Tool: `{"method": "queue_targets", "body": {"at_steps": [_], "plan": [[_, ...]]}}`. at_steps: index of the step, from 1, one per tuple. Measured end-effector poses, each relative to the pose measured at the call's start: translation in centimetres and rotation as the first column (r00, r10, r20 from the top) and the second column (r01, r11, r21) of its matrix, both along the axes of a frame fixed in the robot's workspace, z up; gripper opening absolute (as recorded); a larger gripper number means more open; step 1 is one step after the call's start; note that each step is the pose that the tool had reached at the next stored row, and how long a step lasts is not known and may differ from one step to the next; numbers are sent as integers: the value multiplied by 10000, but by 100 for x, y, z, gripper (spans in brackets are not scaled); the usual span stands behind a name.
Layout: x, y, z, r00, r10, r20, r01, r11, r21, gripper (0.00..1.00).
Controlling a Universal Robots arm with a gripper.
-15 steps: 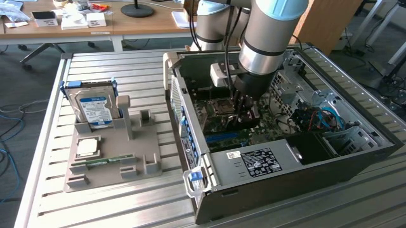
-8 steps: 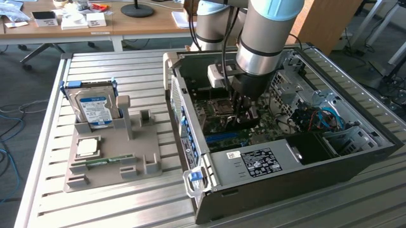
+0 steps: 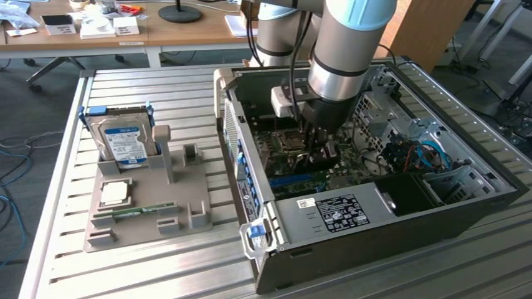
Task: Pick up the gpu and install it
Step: 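Insert the gpu into the slot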
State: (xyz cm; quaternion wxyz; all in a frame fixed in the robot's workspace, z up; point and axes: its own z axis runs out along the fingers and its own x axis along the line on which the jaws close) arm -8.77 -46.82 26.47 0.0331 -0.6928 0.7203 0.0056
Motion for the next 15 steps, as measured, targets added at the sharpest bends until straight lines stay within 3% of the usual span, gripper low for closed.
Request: {"method": "queue_targets", "body": {"at_steps": [15], "plan": [[-18,-12,-30,10000,2,-1,-2,10000,-1,27]]}}
